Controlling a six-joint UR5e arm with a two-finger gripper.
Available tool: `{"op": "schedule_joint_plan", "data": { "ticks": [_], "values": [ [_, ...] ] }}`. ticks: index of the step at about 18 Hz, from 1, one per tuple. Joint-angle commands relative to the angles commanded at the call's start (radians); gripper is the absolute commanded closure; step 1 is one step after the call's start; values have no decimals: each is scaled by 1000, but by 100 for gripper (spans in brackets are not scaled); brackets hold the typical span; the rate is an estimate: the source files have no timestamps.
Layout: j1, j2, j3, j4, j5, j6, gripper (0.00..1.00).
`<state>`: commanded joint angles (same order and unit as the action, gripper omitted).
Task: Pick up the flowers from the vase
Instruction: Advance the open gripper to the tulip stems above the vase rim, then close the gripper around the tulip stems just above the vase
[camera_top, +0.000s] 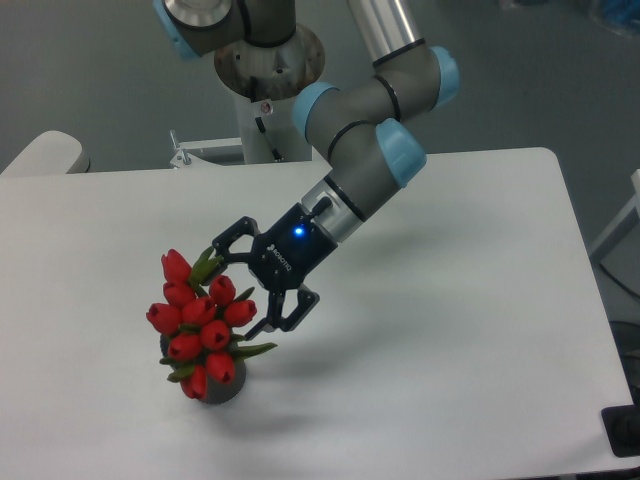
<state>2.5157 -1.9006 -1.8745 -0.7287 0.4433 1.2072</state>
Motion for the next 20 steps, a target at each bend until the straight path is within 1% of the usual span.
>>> {"op": "schedule_joint_plan", "data": {
  "ticks": [4, 8, 11, 14, 16, 20],
  "values": [
    [-20, -29, 12, 28, 0, 3, 0],
    [-31, -40, 15, 35, 0, 3, 0],
    [-35, -52, 21, 52, 0, 3, 0],
    [-37, -54, 23, 52, -2, 3, 0],
    [-52, -60, 32, 52, -2, 3, 0],
    [-57, -64, 35, 54, -2, 3, 3]
  ]
}}
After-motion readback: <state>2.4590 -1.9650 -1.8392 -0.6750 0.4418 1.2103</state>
